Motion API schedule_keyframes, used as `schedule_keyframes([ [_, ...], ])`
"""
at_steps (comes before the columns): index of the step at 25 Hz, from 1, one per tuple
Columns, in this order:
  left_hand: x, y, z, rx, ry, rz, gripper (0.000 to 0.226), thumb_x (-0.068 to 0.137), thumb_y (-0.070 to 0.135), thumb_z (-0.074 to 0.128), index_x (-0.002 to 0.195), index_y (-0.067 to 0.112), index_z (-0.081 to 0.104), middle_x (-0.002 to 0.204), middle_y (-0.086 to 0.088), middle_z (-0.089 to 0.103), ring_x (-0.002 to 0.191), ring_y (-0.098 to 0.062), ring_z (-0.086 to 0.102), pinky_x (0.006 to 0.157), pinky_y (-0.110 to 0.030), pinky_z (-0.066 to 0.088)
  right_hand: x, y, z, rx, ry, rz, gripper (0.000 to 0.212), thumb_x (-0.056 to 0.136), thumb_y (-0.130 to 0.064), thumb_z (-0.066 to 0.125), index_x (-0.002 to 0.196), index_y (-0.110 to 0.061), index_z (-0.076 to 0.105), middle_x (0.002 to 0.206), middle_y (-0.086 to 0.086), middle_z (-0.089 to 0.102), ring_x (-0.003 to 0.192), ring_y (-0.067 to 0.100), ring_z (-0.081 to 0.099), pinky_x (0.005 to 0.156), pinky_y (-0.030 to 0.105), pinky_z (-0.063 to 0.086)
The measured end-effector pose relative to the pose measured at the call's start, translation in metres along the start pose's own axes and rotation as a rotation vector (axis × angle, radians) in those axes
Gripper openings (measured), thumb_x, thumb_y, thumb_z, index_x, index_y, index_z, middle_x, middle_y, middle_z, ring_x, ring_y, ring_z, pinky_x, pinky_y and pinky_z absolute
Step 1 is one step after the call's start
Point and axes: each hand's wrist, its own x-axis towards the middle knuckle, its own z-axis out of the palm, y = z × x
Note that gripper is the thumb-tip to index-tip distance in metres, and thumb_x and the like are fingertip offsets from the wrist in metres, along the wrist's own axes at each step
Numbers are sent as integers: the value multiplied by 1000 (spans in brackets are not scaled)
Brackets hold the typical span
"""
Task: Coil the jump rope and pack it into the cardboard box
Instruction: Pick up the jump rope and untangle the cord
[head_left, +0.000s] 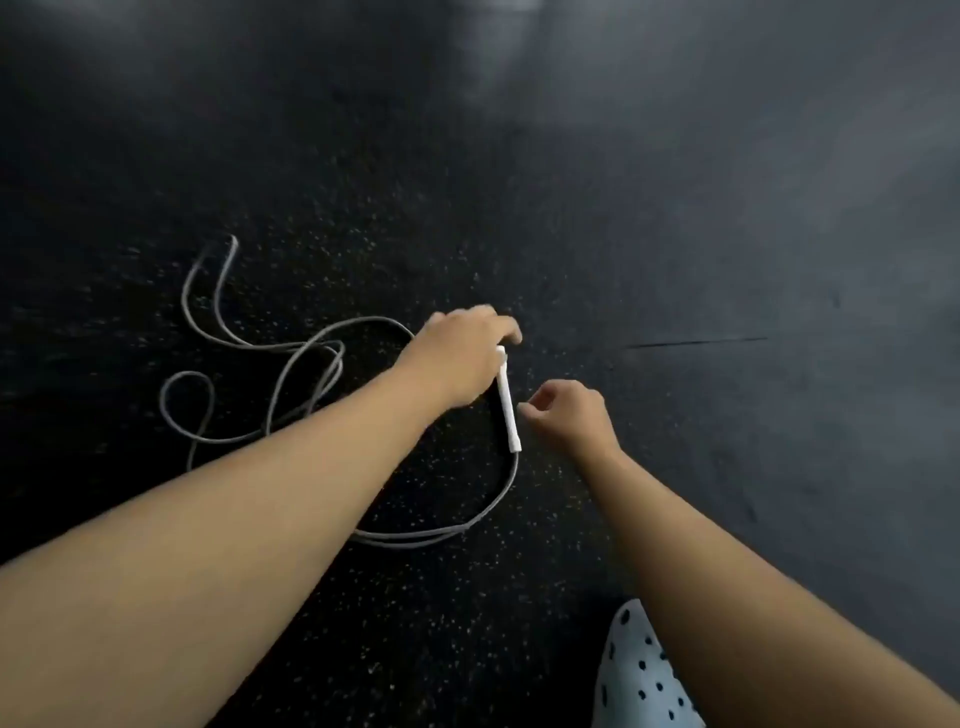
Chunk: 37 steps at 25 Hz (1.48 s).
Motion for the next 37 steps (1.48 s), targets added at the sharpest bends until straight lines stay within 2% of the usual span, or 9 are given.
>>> schedule_keyframes([
  [5,48,-15,68,163,-170,102,56,94,-6,56,139,26,55,142,-3,48,128,-26,49,103,-41,47,36,21,46,-103,-50,49,31,87,-41,77,96,-17,60,94,4,67,87,25,66,68,38,54],
  [9,52,-28,86,265,-118,189,28,98,9,58,122,23,61,130,-1,53,123,-21,49,99,-32,43,37,20,54,-147,-40,42,22,91,-27,73,102,-16,57,99,5,66,89,26,67,75,44,59],
  [13,26,-37,27,325,-53,243,13,99,24,60,111,25,61,113,3,65,112,-19,59,107,-35,39,17,-7,21,-2,2,-47,19,95,-22,71,107,-16,58,100,6,68,87,24,68,79,44,62],
  [18,-52,-20,-106,330,-58,232,20,105,35,52,121,26,60,111,4,67,101,-18,67,87,-35,51,-57,-91,-58,167,22,-320,16,96,-26,73,105,-18,62,89,0,67,80,17,65,68,34,56],
  [22,-139,1,-221,132,82,111,23,103,43,53,118,33,66,106,12,68,93,-14,67,83,-37,53,-140,-149,-127,207,84,-525,19,91,-36,77,101,-21,69,80,1,73,66,13,63,62,31,52],
  [25,-207,19,-288,80,211,87,21,97,47,61,113,38,71,100,15,66,88,-8,63,78,-35,53,-203,-180,-166,336,26,-625,16,94,-36,75,99,-21,72,68,-3,69,53,5,60,56,25,50],
  [31,-291,24,-363,-86,465,6,16,90,44,72,106,40,75,96,15,67,87,-2,62,72,-25,49,-278,-233,-201,525,-21,-889,13,93,-30,76,102,-21,78,72,-2,73,63,7,65,61,23,53],
  [35,-298,15,-367,-683,619,-22,8,94,35,71,101,35,74,91,5,78,77,-8,71,74,-32,54,-291,-255,-194,708,10,-916,25,101,-34,60,101,-14,75,71,2,68,60,13,63,58,23,51],
  [37,-292,21,-364,-992,670,-9,11,101,33,60,108,27,67,101,4,81,92,-12,77,86,-39,54,-295,-262,-187,759,-20,-892,37,104,-41,49,104,-14,73,71,7,66,60,22,62,59,29,51],
])
